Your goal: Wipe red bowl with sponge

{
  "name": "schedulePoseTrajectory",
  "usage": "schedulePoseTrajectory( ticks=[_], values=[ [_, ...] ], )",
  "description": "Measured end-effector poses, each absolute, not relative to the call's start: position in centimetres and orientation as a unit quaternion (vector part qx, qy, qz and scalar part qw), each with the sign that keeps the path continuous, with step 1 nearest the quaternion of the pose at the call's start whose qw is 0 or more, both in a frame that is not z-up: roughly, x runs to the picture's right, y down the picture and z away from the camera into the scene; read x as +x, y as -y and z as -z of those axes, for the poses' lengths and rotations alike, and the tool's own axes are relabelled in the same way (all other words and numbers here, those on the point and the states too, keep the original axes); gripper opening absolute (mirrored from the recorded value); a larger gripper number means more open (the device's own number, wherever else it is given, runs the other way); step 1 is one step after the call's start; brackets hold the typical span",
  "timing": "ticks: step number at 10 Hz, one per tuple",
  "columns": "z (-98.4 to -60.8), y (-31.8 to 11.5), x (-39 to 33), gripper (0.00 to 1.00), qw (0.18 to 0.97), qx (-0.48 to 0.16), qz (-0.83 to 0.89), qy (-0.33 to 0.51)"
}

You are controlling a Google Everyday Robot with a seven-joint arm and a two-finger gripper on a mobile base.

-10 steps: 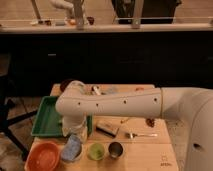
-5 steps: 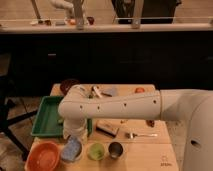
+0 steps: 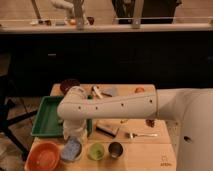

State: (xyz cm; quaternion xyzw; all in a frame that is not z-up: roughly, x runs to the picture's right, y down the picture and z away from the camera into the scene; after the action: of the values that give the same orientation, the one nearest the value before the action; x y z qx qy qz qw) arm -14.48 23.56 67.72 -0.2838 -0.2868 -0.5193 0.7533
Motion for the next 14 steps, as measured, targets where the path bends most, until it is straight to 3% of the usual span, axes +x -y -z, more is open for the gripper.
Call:
schedulePoseTrajectory(
  ticks=[4,7,8,14],
  values=[
    [-68.25,-23.95,-14.72,0.62,0.751,-0.291,0.52,0.285],
    [-68.41,-23.95,-14.6,0.43,0.754,-0.287,0.517,0.287],
    [-68.42,-23.93,-14.59,0.41,0.754,-0.287,0.517,0.287],
    [-68.4,-23.97,-14.67,0.41,0.753,-0.287,0.518,0.287]
  ],
)
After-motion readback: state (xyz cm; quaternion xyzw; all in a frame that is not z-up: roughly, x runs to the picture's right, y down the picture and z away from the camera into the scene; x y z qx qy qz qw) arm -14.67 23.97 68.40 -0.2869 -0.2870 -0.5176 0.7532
